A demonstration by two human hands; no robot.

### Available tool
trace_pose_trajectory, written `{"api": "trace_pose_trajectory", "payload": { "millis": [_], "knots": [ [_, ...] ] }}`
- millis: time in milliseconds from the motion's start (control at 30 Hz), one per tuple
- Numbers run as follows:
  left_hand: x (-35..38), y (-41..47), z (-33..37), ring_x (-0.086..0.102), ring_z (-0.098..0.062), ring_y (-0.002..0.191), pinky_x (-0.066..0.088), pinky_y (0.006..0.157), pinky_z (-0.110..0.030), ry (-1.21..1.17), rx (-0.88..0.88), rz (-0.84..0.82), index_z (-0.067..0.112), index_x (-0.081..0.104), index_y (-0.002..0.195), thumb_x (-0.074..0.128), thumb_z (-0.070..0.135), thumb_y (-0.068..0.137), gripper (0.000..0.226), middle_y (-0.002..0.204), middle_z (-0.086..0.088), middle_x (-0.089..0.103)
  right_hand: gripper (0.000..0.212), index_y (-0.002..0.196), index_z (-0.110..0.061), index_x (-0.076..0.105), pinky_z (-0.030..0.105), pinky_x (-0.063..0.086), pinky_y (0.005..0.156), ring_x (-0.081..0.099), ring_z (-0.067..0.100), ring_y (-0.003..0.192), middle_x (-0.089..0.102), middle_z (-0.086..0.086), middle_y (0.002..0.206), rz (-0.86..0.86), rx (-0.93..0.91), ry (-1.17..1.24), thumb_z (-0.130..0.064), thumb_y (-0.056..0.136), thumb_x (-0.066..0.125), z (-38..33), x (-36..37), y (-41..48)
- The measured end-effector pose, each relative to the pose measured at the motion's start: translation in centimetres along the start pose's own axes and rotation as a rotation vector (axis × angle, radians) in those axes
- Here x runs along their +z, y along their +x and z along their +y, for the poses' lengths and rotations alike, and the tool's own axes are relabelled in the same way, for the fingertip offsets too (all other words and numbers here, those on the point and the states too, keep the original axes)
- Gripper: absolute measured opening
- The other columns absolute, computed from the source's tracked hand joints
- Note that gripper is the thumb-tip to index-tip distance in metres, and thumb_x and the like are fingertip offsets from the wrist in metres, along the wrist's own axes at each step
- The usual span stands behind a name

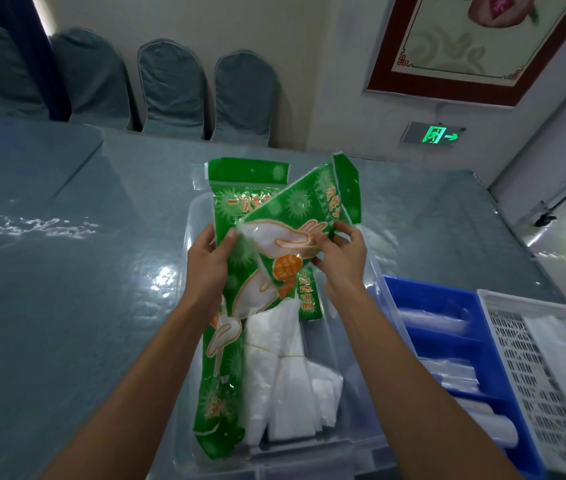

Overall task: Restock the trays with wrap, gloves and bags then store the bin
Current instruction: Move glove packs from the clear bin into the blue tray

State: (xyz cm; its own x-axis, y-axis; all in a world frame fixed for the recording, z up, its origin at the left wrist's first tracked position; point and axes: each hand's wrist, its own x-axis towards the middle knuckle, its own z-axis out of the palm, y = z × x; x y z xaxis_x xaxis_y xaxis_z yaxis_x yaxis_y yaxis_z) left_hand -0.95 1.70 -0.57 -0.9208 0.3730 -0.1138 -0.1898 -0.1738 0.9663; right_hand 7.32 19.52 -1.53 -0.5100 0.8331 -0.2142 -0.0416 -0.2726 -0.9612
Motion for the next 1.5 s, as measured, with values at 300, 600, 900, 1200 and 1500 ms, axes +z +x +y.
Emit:
{"api": "trace_pose_trajectory", "payload": {
  "millis": [300,600,900,1200,1500],
  "knots": [
    [0.5,0.7,0.0,0.071,-0.032,0.101,0.055,0.094,-0.053,-0.069,-0.145,-0.049,0.012,0.067,0.114,0.057,0.016,0.098,0.019,0.108,-0.013,0.075,0.043,0.122,-0.031,0.061,0.028,0.055,0.086,0.064,0.012,0.105,0.066,-0.010,0.115,-0.094,-0.400,-0.502,-0.007,0.087,0.070,-2.0,-1.9,-0.9],
    [0.9,0.0,0.2,0.072,-0.025,0.101,0.058,0.085,-0.039,0.000,-0.126,-0.177,0.012,0.065,0.119,0.048,0.041,0.101,0.038,0.109,-0.008,0.075,0.047,0.131,-0.025,0.060,0.007,0.044,0.092,0.058,0.004,0.112,0.064,-0.011,0.126,-0.149,-0.500,-0.600,-0.009,0.088,0.068,-1.3,0.4,-3.4],
    [0.8,0.0,-0.4,0.074,-0.015,0.090,0.058,0.071,-0.027,0.116,-0.059,-0.184,0.016,0.062,0.116,0.067,0.019,0.092,0.025,0.103,0.000,0.075,0.060,0.144,-0.027,0.043,0.017,0.048,0.092,0.059,0.008,0.113,0.062,-0.004,0.129,-0.056,-0.422,-0.556,-0.020,0.090,0.070,-0.3,-0.1,-5.5],
    [5.2,-0.5,1.6,0.073,-0.026,0.097,0.059,0.086,-0.042,-0.017,-0.069,-0.357,0.009,0.062,0.122,0.063,0.016,0.095,0.028,0.108,-0.009,0.075,0.042,0.132,-0.034,0.053,0.042,0.055,0.094,0.068,0.007,0.101,0.071,-0.011,0.111,0.005,-0.321,-0.471,-0.047,0.093,0.061,-2.7,-3.6,-6.2],
    [16.0,-4.2,0.6,0.072,-0.012,0.092,0.058,0.082,-0.030,0.268,0.089,-0.580,0.014,0.062,0.123,0.061,0.025,0.097,0.027,0.109,-0.001,0.074,0.047,0.139,-0.027,0.050,0.025,0.058,0.085,0.068,0.006,0.102,0.069,-0.006,0.120,0.186,-0.349,-0.382,-0.038,0.095,0.063,-7.2,-15.0,-7.1]
  ]
}}
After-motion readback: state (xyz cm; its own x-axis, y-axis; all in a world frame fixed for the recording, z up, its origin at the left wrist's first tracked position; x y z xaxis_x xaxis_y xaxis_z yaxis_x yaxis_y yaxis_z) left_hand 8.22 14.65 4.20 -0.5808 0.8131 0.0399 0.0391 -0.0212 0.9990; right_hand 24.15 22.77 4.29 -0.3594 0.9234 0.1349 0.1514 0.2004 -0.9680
